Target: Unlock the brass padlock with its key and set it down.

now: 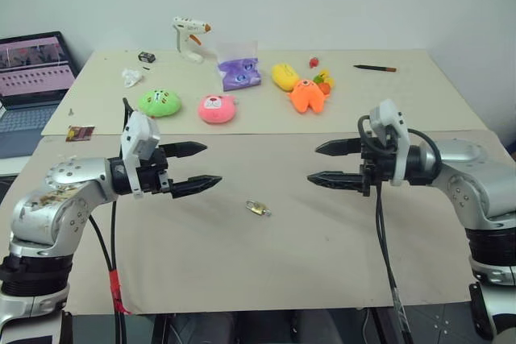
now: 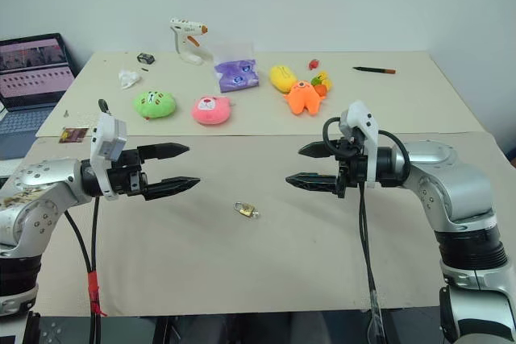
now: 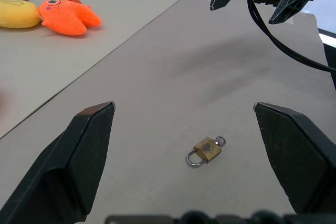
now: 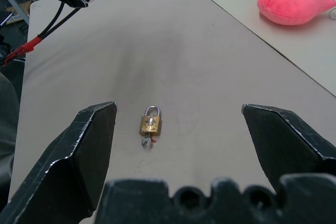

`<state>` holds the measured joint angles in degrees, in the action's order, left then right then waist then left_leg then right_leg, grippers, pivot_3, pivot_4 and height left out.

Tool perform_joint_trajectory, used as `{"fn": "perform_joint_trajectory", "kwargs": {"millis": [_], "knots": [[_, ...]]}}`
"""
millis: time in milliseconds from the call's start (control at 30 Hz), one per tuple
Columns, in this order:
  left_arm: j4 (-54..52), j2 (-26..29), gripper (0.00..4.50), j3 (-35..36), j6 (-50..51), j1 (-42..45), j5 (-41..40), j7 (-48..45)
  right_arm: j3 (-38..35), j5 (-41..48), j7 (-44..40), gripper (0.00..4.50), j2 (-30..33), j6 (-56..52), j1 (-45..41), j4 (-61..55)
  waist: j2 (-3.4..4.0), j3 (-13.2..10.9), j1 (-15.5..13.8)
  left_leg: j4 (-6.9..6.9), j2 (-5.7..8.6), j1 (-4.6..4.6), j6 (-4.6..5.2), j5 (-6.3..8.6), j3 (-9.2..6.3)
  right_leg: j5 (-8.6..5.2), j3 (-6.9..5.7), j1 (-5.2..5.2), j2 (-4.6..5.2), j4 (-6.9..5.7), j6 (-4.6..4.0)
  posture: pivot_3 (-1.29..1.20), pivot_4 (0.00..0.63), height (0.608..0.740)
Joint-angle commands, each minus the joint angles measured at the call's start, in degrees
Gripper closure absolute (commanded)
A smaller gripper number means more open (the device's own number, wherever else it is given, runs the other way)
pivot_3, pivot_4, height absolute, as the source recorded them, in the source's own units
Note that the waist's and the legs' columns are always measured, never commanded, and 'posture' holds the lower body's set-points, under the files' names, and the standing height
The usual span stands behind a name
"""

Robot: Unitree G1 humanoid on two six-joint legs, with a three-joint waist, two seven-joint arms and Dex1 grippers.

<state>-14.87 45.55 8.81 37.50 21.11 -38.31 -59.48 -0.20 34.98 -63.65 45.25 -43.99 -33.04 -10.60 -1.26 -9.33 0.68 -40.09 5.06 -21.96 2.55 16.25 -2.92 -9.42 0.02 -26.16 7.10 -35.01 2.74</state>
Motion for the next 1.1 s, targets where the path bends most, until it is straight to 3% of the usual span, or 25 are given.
{"fn": "perform_joint_trajectory", "kwargs": {"millis": [33, 200, 400, 667, 867, 1100], "knots": [[-1.21, -0.48, 0.00, 1.66, -1.39, 1.39, 0.12, 1.83, 0.02, -0.13, -0.82, 0.03, 0.10, 1.92, -1.00, -1.28, 0.00, 0.00, 0.00, 0.00, 0.00, 0.00, 0.00, 0.00, 0.00, 0.00, 0.00, 0.00, 0.00, 0.00, 0.00, 0.00, 0.150, 0.740], [2.81, -0.68, 0.00, -5.56, -12.01, 4.08, 7.50, -4.35, -0.66, -0.28, 1.93, 0.03, -1.15, 1.27, 0.68, -2.75, 0.00, 0.00, -0.04, 0.00, 0.02, 0.01, -0.03, -0.02, 0.01, 0.00, 0.00, 0.01, 0.01, -0.01, 0.00, 0.00, 0.150, 0.740], [14.49, -5.67, 0.00, -15.58, -24.58, 10.30, 13.95, -15.63, -4.47, 2.80, 8.41, 0.03, -1.91, -2.32, 5.89, -10.32, 0.00, 0.00, -0.67, 0.00, 0.04, -0.07, 0.00, 0.00, 0.02, 0.00, -0.03, -0.02, 0.04, 0.02, 0.00, 0.00, 0.150, 0.740], [42.29, -15.38, 0.00, -26.59, -42.75, 24.14, 24.10, -31.39, -11.18, 5.48, 17.08, 0.03, -2.44, -4.81, 16.04, -18.78, -0.01, 0.00, -1.27, -0.20, 0.05, -0.11, 0.11, 0.06, 0.07, 0.00, -0.06, 0.03, 0.05, 0.02, 0.00, 0.00, 0.150, 0.740], [59.60, -20.13, 0.00, -30.78, -57.35, 32.07, 30.55, -33.02, -13.57, 5.57, 19.99, 0.03, -1.67, -4.55, 17.92, -19.22, -0.03, 0.00, -1.00, -0.30, 0.01, -0.17, 0.29, 0.15, 0.15, 0.00, -0.05, 0.04, 0.03, 0.01, 0.01, 0.00, 0.150, 0.740], [68.55, -23.57, 0.00, -31.29, -65.73, 34.74, 33.96, -33.02, -14.07, 4.05, 23.11, 0.03, -1.50, -4.31, 17.09, -16.70, -0.03, 0.00, -1.07, -0.38, 0.02, -0.19, 0.38, 0.20, 0.16, 0.02, -0.05, 0.05, 0.03, 0.00, 0.03, 0.00, 0.150, 0.740]]}}
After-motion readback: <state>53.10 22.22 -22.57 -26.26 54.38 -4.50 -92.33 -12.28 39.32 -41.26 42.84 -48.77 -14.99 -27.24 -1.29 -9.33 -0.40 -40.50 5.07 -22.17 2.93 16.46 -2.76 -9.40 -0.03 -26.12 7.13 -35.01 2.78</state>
